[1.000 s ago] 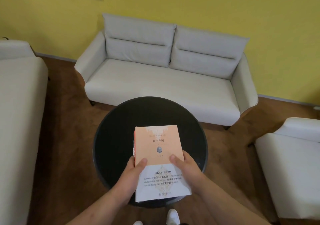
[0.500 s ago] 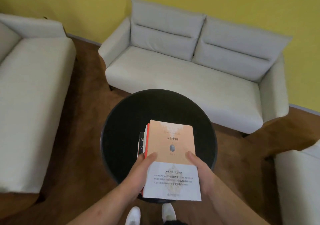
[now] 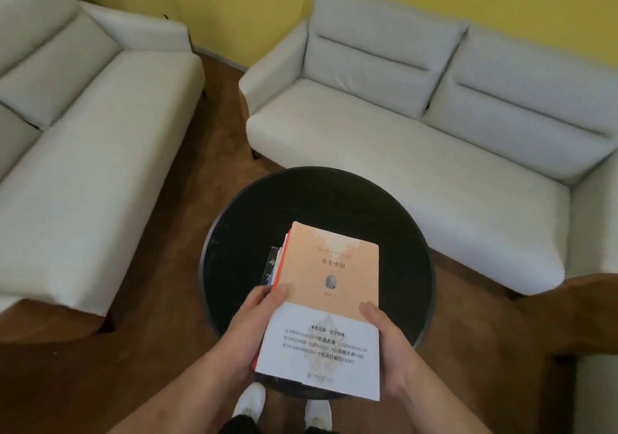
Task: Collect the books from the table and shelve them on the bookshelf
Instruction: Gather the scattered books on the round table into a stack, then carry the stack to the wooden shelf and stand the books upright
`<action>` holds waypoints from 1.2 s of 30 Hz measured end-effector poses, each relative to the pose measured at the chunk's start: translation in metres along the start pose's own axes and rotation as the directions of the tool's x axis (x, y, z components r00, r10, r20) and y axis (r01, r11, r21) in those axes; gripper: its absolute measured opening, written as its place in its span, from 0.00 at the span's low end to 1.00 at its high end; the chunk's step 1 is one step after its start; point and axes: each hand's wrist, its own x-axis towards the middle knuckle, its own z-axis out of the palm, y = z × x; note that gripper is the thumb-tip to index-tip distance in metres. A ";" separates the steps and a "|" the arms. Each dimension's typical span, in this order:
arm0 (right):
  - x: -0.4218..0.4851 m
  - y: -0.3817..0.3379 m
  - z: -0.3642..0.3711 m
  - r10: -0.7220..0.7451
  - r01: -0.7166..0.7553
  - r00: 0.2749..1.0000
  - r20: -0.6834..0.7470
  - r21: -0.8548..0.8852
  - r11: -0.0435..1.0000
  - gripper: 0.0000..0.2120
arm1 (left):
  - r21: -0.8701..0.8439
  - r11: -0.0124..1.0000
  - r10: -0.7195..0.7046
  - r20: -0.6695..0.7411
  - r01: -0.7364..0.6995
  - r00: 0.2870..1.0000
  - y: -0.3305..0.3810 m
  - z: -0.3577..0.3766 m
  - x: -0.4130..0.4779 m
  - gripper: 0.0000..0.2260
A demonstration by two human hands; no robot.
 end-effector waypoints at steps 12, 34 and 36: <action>-0.023 -0.022 0.017 -0.115 0.113 0.993 0.007 -0.243 0.963 0.22 | -0.079 0.991 0.102 -0.095 -0.110 0.990 -0.016 0.004 -0.016 0.19; 0.013 0.122 0.256 0.077 0.239 0.915 0.395 -0.688 0.686 0.31 | -0.333 0.770 0.250 -0.627 -0.544 0.738 -0.099 -0.199 -0.177 0.37; 0.024 0.150 0.284 0.117 0.249 0.901 0.418 -0.718 0.650 0.31 | -0.320 0.781 0.218 -0.666 -0.536 0.714 -0.110 -0.229 -0.199 0.34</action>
